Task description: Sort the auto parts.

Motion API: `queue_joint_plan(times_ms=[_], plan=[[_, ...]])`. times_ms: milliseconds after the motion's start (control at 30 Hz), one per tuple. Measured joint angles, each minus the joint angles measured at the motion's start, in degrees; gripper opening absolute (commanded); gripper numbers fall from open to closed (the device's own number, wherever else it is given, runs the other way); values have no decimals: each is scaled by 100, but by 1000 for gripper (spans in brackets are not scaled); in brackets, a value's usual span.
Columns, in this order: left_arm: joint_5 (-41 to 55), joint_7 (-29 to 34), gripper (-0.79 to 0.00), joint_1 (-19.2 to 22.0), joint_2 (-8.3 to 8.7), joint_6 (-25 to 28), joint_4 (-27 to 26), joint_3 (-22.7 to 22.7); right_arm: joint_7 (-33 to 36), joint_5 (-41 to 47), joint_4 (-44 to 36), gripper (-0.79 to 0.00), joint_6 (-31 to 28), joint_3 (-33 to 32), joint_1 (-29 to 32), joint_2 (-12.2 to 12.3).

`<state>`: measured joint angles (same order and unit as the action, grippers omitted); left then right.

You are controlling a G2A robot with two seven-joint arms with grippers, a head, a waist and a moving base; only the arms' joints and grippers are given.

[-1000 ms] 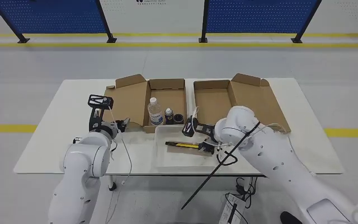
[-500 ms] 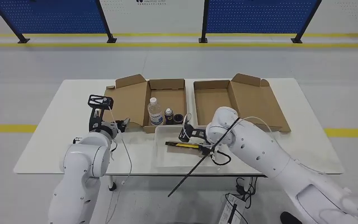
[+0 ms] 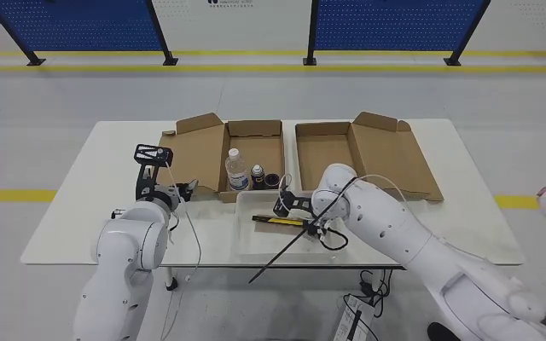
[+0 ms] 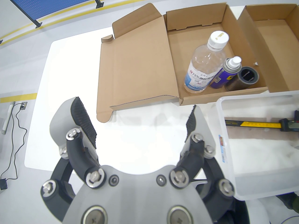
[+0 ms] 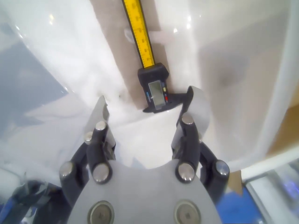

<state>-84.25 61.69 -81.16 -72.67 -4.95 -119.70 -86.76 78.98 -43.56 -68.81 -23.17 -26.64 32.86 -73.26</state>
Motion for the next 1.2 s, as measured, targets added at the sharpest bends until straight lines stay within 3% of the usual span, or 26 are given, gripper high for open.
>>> queue_joint_plan(times_ms=[800,1067,1200], plan=[[0,0,0,0,0,0,0,0,-204,-86,970,-379,-134,487,-278,-542],[0,0,0,0,0,0,0,0,-246,-95,1292,-354,-199,613,-350,-734],[0,0,0,0,0,0,0,0,-251,-56,1382,-385,-225,645,-371,-819]])
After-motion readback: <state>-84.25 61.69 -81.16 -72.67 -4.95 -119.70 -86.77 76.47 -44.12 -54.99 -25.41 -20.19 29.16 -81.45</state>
